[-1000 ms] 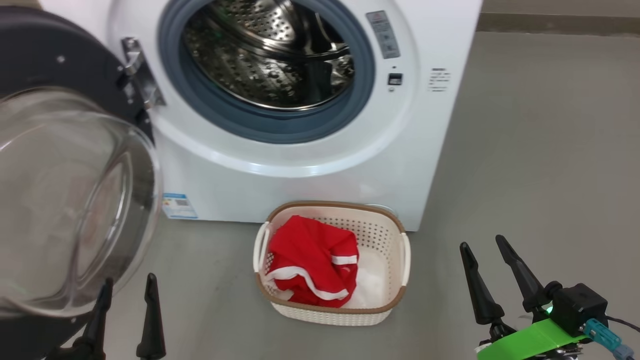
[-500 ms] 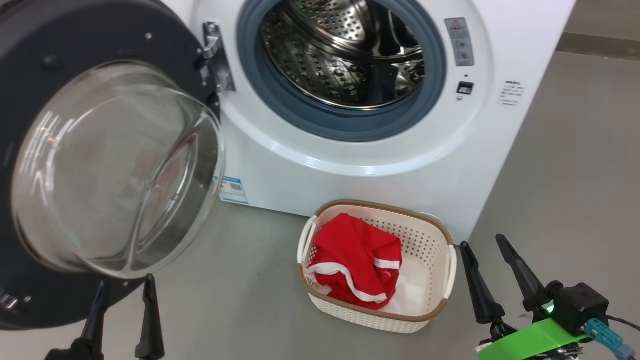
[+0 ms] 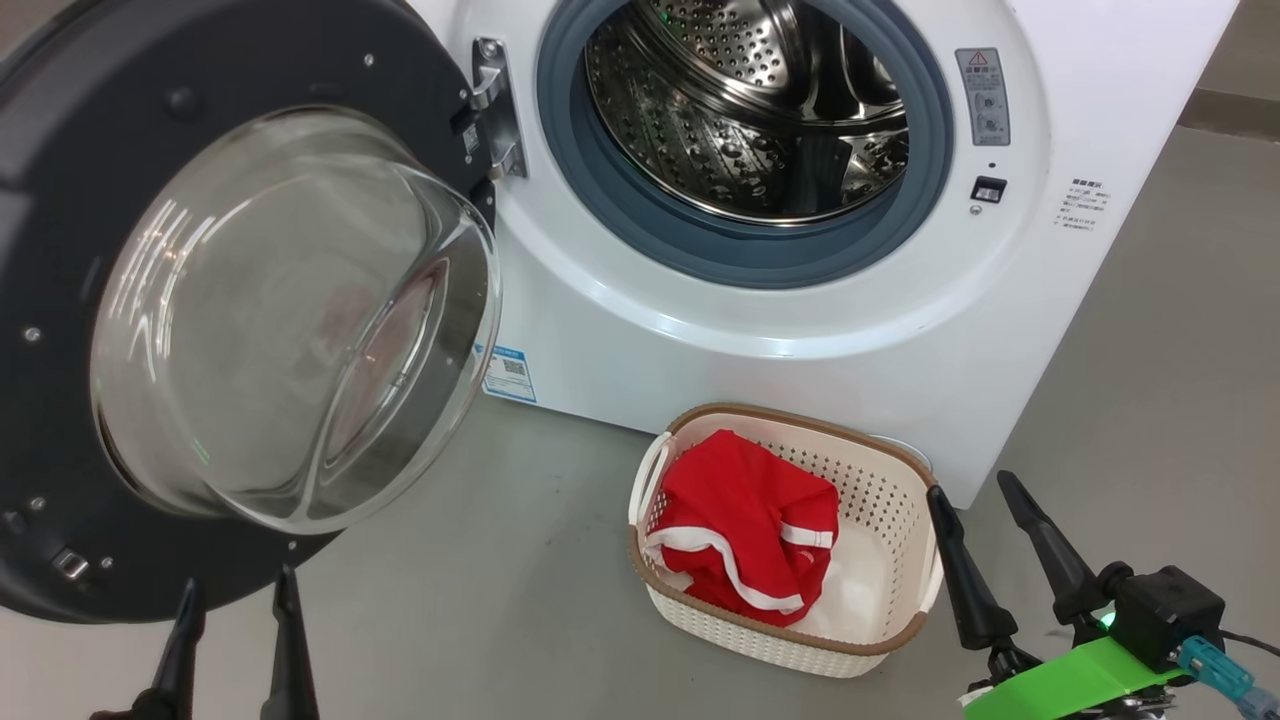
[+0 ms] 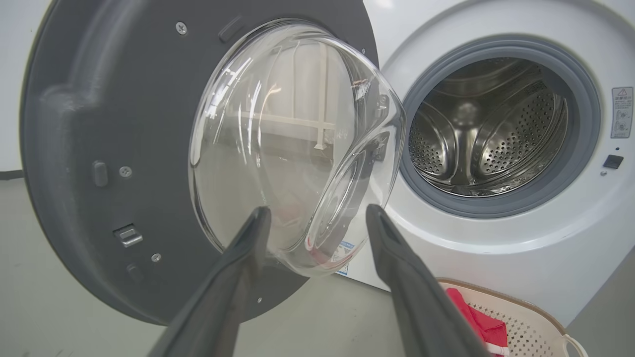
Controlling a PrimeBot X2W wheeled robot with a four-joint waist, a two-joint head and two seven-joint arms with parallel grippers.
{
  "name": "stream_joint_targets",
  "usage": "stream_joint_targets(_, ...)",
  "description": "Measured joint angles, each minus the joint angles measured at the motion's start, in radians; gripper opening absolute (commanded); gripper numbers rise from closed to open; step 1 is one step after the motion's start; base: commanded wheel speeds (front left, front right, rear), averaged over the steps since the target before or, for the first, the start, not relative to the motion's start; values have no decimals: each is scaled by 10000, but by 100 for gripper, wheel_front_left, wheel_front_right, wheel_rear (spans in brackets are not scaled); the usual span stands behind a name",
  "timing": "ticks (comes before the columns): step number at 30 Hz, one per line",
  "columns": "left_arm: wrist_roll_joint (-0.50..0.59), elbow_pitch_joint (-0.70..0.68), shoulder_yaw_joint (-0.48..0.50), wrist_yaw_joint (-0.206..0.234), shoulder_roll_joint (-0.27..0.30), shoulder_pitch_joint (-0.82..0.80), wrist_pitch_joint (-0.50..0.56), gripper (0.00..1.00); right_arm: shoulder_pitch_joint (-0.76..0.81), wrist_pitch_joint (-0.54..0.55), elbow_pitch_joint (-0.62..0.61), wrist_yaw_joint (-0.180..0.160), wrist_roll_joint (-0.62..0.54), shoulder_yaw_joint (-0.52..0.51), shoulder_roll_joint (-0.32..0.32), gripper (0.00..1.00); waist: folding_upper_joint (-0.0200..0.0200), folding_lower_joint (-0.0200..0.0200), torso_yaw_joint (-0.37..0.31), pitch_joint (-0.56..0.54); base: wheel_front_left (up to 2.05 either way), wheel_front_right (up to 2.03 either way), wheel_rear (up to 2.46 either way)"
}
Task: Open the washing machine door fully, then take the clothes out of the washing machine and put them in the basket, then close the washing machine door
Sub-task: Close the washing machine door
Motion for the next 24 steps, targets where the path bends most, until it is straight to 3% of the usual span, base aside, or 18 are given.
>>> stream_joint_targets(9,-2,-12,79,130,0,0,0,100,-76,0,257,0,301,90,-270,100,0,-1,35,8,0,0,0)
stream_joint_targets(10,-2,-12,79,132,0,0,0,92,-134,0,295,0,383,107,-301,100,0,-1,32,11,0,0,0)
stream_joint_targets(11,-2,-12,77,132,0,0,0,39,-198,0,320,0,443,117,-330,100,0,0,30,13,0,0,0)
stream_joint_targets(12,0,-17,75,136,-2,0,0,0,-249,0,345,-2,483,128,-362,100,0,0,26,16,0,0,0)
stream_joint_targets(20,15,-1302,748,570,33,-417,-6,0,-273,0,472,0,508,221,-454,100,0,0,-59,-14,0,0,0)
stream_joint_targets(24,-2,-1797,1440,683,357,-1257,-31,0,-277,0,474,0,506,245,-447,100,0,0,-127,-34,0,0,0)
